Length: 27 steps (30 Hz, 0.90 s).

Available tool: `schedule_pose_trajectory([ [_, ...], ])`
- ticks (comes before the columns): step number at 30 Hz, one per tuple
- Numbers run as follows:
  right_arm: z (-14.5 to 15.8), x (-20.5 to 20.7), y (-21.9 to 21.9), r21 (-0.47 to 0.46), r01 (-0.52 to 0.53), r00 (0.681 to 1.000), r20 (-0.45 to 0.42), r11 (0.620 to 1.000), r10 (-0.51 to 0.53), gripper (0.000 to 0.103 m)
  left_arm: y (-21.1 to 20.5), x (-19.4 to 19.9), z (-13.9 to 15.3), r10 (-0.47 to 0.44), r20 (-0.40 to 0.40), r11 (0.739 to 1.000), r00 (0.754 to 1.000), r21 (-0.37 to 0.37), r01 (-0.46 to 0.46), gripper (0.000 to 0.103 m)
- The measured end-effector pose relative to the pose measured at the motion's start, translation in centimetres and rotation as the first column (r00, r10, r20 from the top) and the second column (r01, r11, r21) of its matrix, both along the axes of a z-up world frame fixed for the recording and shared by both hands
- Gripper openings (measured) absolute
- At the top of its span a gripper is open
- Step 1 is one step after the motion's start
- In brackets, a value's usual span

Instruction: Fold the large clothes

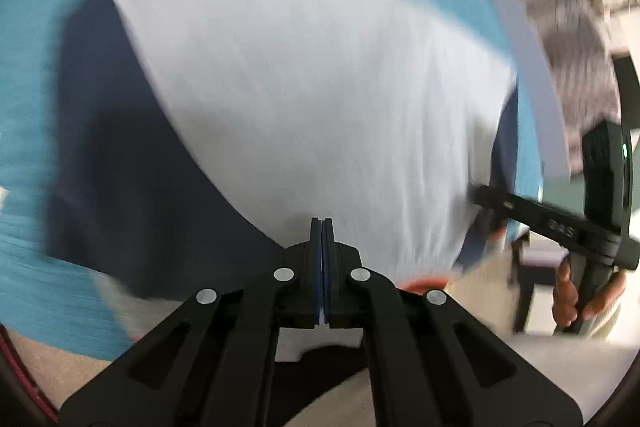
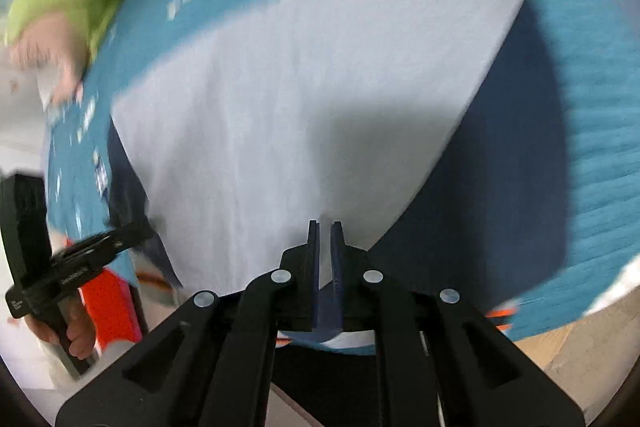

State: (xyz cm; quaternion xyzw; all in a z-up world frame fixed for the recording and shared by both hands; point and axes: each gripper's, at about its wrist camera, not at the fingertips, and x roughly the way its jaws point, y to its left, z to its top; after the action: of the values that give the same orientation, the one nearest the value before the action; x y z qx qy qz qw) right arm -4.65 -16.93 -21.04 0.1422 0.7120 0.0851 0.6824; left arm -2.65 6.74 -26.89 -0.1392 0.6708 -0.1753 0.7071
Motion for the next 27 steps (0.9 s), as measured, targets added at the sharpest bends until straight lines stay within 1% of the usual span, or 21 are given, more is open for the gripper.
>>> schedule_pose_trajectory([
  [1,-0.2,-0.3,-0.2,0.01,0.01,1.0,0.017,1.0,-0.01,0.002,0.0,-0.5,-0.9,0.007,-0.016,1.0,1.0,-0.008,-0.007,0.0],
  [2,0.2,-0.6,-0.5,0.021,0.006,1.0,0.009,1.0,-0.006,0.001,0.4,-1.0,-1.1,0.031,0.001,0.999,1.0,-0.036,-0.031,0.0],
  [3,0.4,-0.8,-0.7,0.026,0.013,0.999,-0.033,1.0,-0.012,0.001,1.4,-1.3,-0.8,0.058,-0.025,0.996,0.998,-0.07,-0.06,0.001],
  [4,0.5,-0.9,-1.3,0.036,0.038,0.998,-0.055,0.999,-0.036,0.001,1.9,-1.3,-0.5,0.081,-0.052,0.993,0.995,-0.082,-0.085,0.001],
  [5,0.6,-1.2,-1.7,0.052,0.056,0.996,-0.07,0.997,-0.053,0.001,2.3,-1.5,-0.1,0.098,-0.062,0.992,0.993,-0.079,-0.103,0.001],
  [6,0.5,-1.5,-2.0,0.058,0.054,0.995,-0.085,0.997,-0.049,0.001,2.6,-1.6,0.4,0.095,-0.046,0.993,0.994,-0.063,-0.097,0.001],
  [8,-0.5,-1.3,-2.3,0.053,0.037,0.994,-0.101,0.998,-0.031,0.001,2.1,-1.4,0.1,0.057,-0.045,0.998,0.997,-0.035,-0.058,0.001],
  [10,-2.1,-1.4,-2.7,0.071,0.036,0.994,-0.108,0.997,-0.028,0.0,2.1,-0.9,-1.6,0.076,-0.066,0.995,0.995,-0.055,-0.08,0.002],
  [11,-2.3,-1.3,-2.7,0.085,0.046,0.992,-0.123,0.995,-0.036,0.0,2.6,-0.6,-1.9,0.086,-0.088,0.992,0.992,-0.083,-0.093,0.002],
  [12,-2.1,-1.2,-2.9,0.096,0.06,0.989,-0.138,0.994,-0.046,0.0,2.9,-0.3,-1.3,0.084,-0.099,0.992,0.992,-0.087,-0.092,0.002],
  [13,-1.5,-1.2,-3.3,0.105,0.071,0.987,-0.15,0.992,-0.055,0.0,2.9,-0.2,-0.5,0.078,-0.09,0.994,0.993,-0.073,-0.084,0.002],
  [14,-0.5,-1.2,-3.3,0.094,0.057,0.989,-0.14,0.994,-0.044,0.0,2.7,-0.4,0.7,0.061,-0.057,0.997,0.997,-0.04,-0.063,0.003],
  [15,0.5,-0.8,-3.3,0.078,0.033,0.994,-0.111,0.996,-0.024,0.007,2.1,-0.7,1.9,0.027,-0.02,1.0,0.999,-0.008,-0.027,0.003],
  [16,1.2,-0.7,-3.2,0.075,0.02,0.997,-0.081,0.997,-0.014,0.007,2.7,-1.3,2.7,0.002,0.006,1.0,1.0,0.005,-0.002,0.003],
  [17,2.5,-0.2,-3.2,0.091,0.02,0.999,-0.04,0.996,-0.016,0.007,2.5,-1.2,4.4,-0.019,0.052,1.0,0.998,0.004,0.019,0.003],
  [19,4.5,1.2,-3.4,0.122,0.028,0.998,0.057,0.992,-0.035,0.006,2.0,-0.1,6.0,-0.009,0.125,1.0,0.992,-0.025,0.013,0.003],
  [20,5.6,2.5,-3.2,0.097,0.018,0.988,0.151,0.995,-0.033,0.006,2.0,0.4,6.5,-0.003,0.156,0.999,0.988,-0.031,0.008,0.003],
  [21,6.0,3.2,-2.9,0.068,0.015,0.981,0.193,0.998,-0.028,0.004,1.9,1.9,7.0,0.012,0.207,1.0,0.978,-0.018,-0.008,0.003],
  [22,6.3,4.7,-2.2,0.031,0.012,0.965,0.261,0.999,-0.02,0.004,1.7,2.8,7.1,0.022,0.234,1.0,0.972,-0.007,-0.021,0.003],
  [24,6.3,6.7,-1.1,0.033,0.017,0.942,0.334,0.999,-0.027,0.003,1.7,5.3,7.1,0.068,0.307,0.998,0.949,-0.013,-0.067,0.003],
  [27,5.3,9.9,2.1,0.037,0.004,0.901,0.433,0.999,-0.02,0.003,1.4,8.2,6.1,0.107,0.366,0.994,0.925,-0.026,-0.104,0.003],
])
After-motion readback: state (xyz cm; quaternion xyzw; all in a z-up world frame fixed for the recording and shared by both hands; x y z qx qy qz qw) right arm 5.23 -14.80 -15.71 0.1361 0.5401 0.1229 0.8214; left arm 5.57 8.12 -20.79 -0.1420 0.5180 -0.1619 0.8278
